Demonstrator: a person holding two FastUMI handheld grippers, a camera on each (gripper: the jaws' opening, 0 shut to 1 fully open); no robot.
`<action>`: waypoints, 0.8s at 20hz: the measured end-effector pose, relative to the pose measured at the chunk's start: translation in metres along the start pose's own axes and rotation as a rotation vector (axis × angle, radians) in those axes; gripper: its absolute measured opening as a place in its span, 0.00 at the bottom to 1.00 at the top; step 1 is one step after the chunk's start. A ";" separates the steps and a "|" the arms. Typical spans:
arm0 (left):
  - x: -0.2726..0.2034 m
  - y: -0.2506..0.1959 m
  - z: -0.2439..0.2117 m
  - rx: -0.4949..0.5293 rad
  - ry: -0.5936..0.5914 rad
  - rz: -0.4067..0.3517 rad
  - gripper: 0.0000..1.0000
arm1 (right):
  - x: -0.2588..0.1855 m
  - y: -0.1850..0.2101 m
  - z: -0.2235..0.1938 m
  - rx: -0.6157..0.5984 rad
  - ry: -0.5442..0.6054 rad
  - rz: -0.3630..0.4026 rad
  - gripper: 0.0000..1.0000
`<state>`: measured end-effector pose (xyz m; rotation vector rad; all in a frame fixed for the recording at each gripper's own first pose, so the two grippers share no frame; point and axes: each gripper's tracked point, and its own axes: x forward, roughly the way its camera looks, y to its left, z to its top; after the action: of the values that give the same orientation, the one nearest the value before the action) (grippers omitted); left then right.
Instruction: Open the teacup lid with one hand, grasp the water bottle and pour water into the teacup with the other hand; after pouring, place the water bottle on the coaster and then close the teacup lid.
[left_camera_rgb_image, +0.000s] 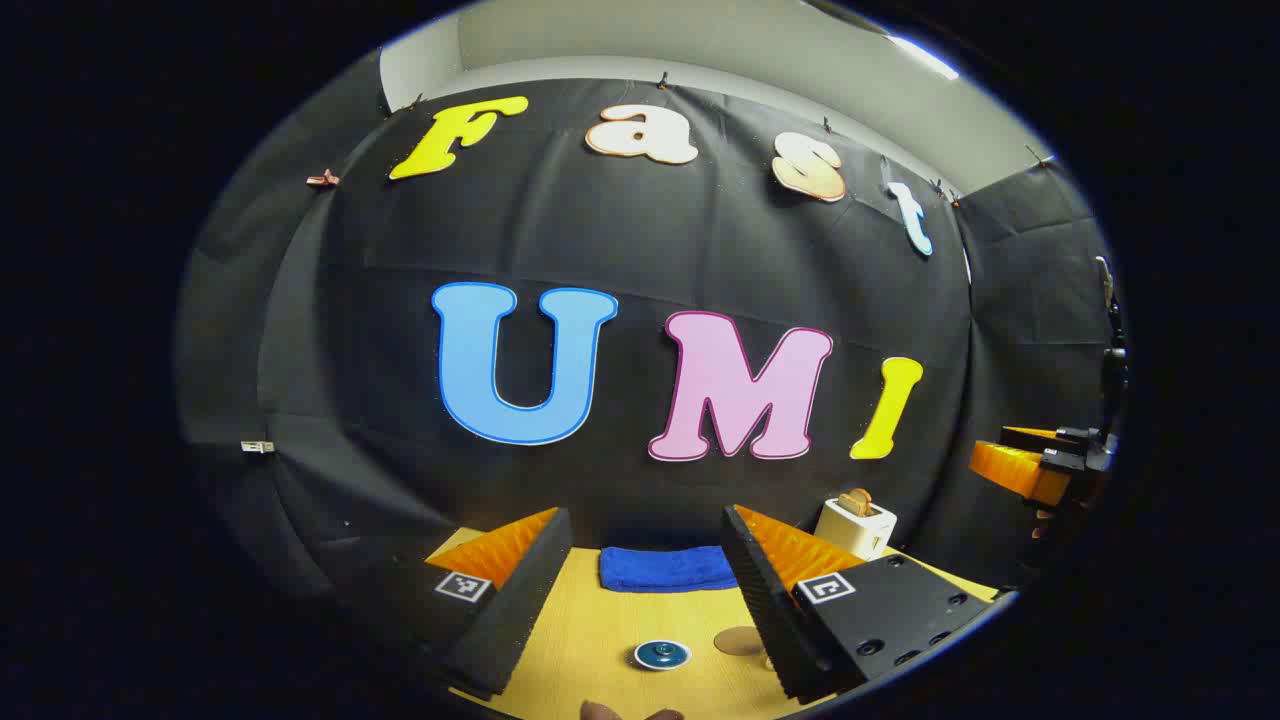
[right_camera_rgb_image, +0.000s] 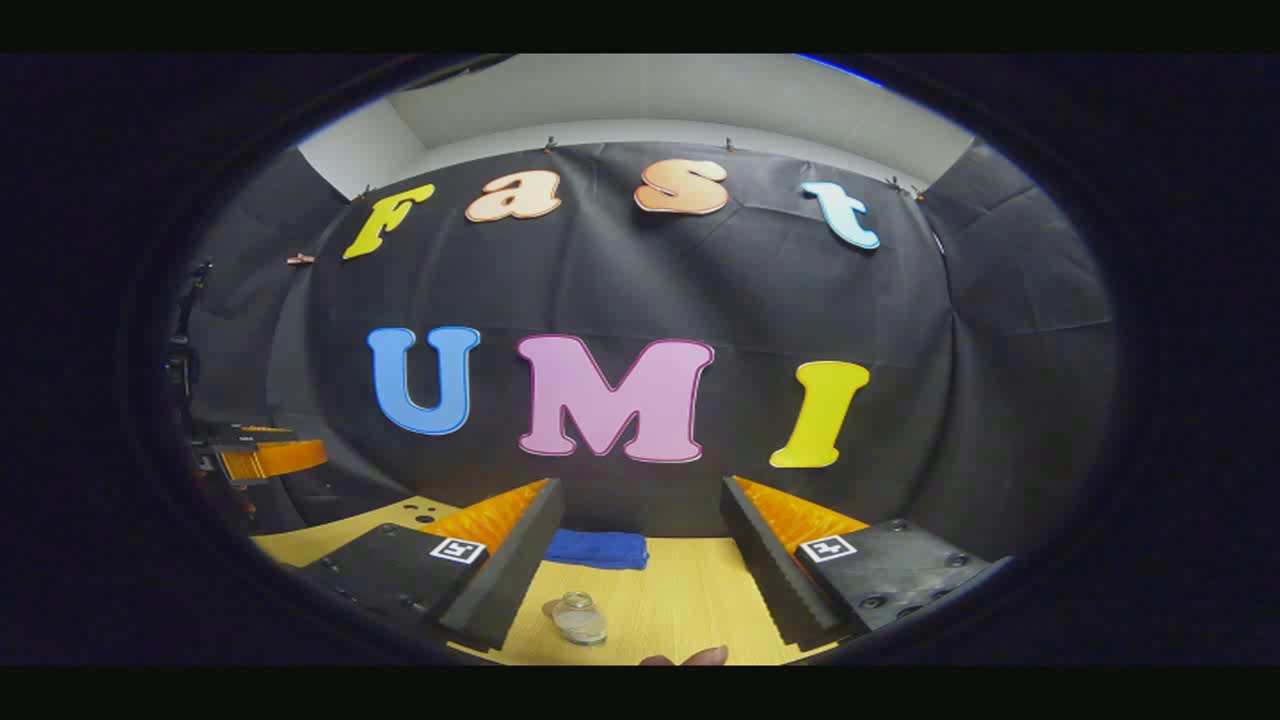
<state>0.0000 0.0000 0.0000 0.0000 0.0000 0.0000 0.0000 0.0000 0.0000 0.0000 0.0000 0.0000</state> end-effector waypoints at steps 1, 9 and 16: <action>0.000 -0.001 -0.002 0.002 0.003 0.001 0.95 | 0.000 0.000 0.000 0.000 0.006 0.002 0.98; 0.000 -0.003 -0.007 0.022 0.022 -0.002 0.95 | 0.006 0.004 -0.008 0.019 0.025 0.029 0.98; 0.003 -0.002 -0.008 0.012 0.030 0.001 0.95 | 0.007 0.005 -0.009 0.018 0.028 0.033 0.99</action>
<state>0.0033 -0.0023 -0.0080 0.0119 0.0302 0.0011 0.0065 0.0046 -0.0090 0.0184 0.0280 0.0329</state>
